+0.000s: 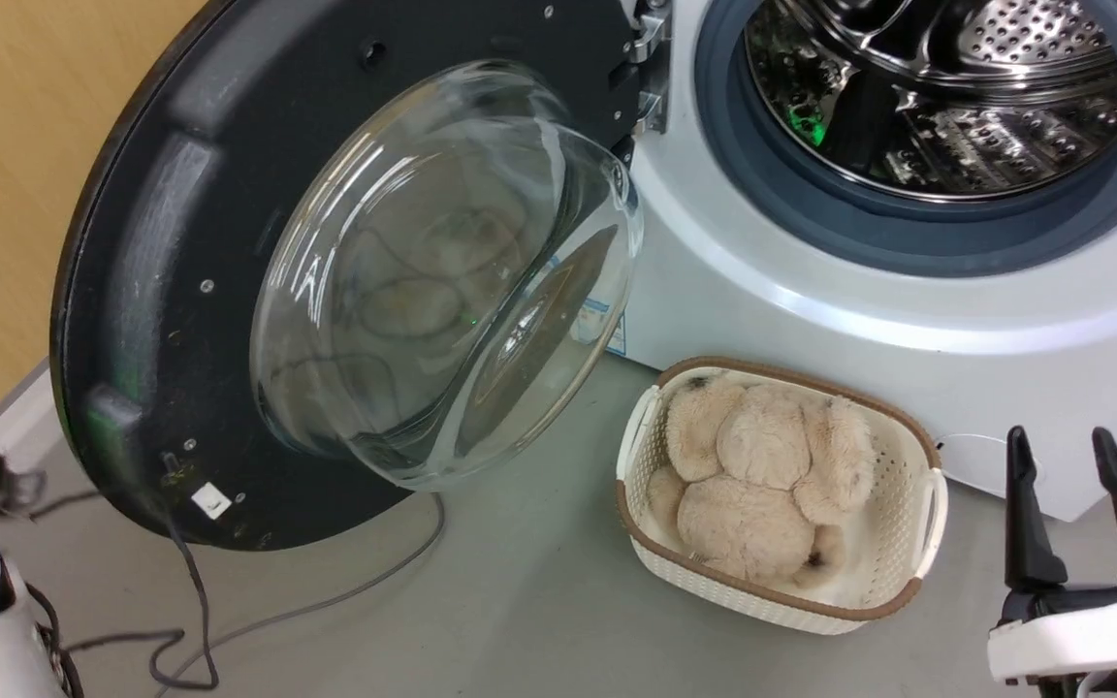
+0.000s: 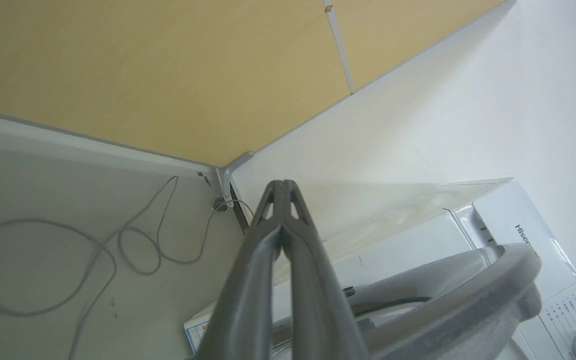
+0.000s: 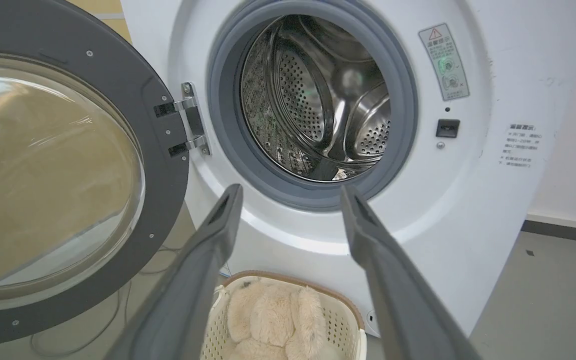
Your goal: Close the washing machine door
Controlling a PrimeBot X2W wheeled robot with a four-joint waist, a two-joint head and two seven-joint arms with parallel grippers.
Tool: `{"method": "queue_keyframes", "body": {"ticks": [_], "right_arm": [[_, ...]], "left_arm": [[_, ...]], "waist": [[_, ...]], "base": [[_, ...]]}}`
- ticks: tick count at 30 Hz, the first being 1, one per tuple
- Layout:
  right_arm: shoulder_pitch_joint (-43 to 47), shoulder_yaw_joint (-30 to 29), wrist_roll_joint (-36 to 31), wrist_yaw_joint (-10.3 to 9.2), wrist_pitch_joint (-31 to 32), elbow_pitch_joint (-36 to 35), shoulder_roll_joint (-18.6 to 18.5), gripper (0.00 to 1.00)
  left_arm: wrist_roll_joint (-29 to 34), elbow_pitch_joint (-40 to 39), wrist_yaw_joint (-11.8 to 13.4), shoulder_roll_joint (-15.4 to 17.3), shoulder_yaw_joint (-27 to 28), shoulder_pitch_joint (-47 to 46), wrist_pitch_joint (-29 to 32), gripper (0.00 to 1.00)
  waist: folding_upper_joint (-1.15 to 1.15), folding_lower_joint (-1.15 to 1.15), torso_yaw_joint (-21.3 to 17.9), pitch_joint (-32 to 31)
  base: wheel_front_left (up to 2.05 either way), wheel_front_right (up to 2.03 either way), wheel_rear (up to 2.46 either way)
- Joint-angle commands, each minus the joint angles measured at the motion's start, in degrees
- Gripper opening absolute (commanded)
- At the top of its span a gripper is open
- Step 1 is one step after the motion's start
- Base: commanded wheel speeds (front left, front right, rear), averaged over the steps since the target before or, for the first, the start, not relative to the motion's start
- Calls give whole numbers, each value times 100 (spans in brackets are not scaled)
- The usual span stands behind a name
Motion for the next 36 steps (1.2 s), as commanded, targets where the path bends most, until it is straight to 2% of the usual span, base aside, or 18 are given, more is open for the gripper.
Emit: {"method": "queue_keyframes", "body": {"ticks": [1, 9, 14, 26, 31, 36], "right_arm": [[-104, -32, 30, 4, -51, -43, 11, 100], [-160, -86, 45, 4, -147, -91, 12, 100], [-186, -109, 82, 4, -206, -111, 12, 100], [-194, -262, 189, 4, -349, -126, 14, 100], [-213, -259, 204, 5, -378, -118, 14, 100], [-255, -195, 202, 5, -378, -97, 14, 100]], "left_arm": [[-158, 62, -47, 3, 71, 55, 54, 0], [-1084, 72, -97, -196, -93, 404, 598, 0], [-1610, -224, -128, -256, -365, 709, 1010, 0], [-2584, -1495, -203, -339, -1653, 1794, 2024, 0], [-2726, -1975, -218, -359, -2346, 2062, 2148, 0], [-2741, -2338, -218, -344, -3007, 2210, 2147, 0]], "waist": [[0, 0, 23, 22], [0, 0, 142, 131], [0, 0, 204, 177], [0, 0, 484, 232], [0, 0, 510, 236], [0, 0, 315, 216]], "base": [[0, 0, 0], [0, 0, 0], [0, 0, 0], [0, 0, 0], [0, 0, 0], [0, 0, 0]]}}
